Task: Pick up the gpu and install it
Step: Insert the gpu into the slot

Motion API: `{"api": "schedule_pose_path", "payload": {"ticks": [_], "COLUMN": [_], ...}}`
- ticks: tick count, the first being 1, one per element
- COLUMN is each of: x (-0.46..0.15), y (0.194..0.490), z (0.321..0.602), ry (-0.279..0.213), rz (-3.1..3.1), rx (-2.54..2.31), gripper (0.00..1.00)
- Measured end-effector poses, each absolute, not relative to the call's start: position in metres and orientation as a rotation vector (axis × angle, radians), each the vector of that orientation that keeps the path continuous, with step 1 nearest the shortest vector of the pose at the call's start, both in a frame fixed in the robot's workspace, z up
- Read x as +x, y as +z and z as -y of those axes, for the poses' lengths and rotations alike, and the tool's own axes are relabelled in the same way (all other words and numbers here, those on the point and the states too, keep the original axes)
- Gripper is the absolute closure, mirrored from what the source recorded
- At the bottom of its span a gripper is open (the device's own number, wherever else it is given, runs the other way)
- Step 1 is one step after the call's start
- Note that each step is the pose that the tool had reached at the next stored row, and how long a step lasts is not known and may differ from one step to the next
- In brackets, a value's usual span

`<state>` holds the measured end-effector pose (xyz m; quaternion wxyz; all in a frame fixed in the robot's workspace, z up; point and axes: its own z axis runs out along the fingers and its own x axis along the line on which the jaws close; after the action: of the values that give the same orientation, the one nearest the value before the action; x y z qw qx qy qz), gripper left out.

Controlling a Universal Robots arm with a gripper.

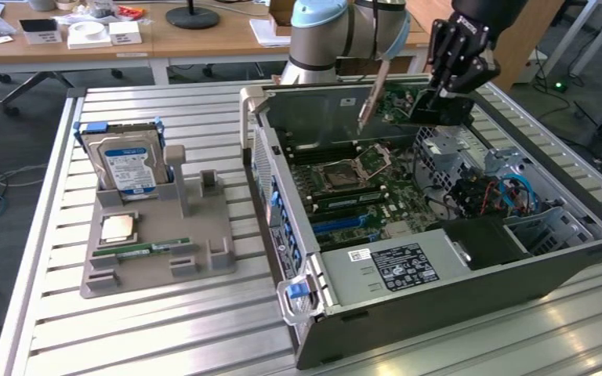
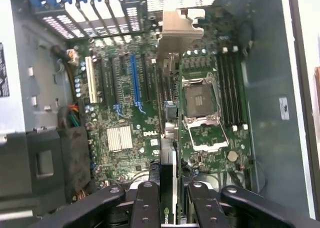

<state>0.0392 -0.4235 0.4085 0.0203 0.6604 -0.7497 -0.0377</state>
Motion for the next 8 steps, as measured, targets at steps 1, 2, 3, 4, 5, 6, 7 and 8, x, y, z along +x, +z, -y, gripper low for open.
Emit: {"api": "schedule_pose_path", "payload": {"ticks": [1, 2, 3, 4, 5, 6, 7, 8], "x": [0.0392, 0.0392, 0.0391, 0.0392, 0.0392, 0.0391, 0.0391, 0.0392], "y": [0.4084, 0.4082, 0.4081, 0.4081, 0.4081, 0.4082, 0.4082, 0.4081], "z": [0.4235, 0.4235, 0.4235, 0.4235, 0.4235, 0.4235, 0.4235, 0.4235], "ry": [-0.116, -0.116, -0.115, -0.114, -0.114, -0.114, -0.114, -0.114], "rz": [2.306, 2.287, 2.266, 2.247, 2.233, 2.231, 2.231, 2.231], "rx": [2.069, 2.089, 2.111, 2.130, 2.144, 2.146, 2.146, 2.146], "gripper": [0.74, 0.74, 0.74, 0.74, 0.74, 0.74, 0.74, 0.74]}}
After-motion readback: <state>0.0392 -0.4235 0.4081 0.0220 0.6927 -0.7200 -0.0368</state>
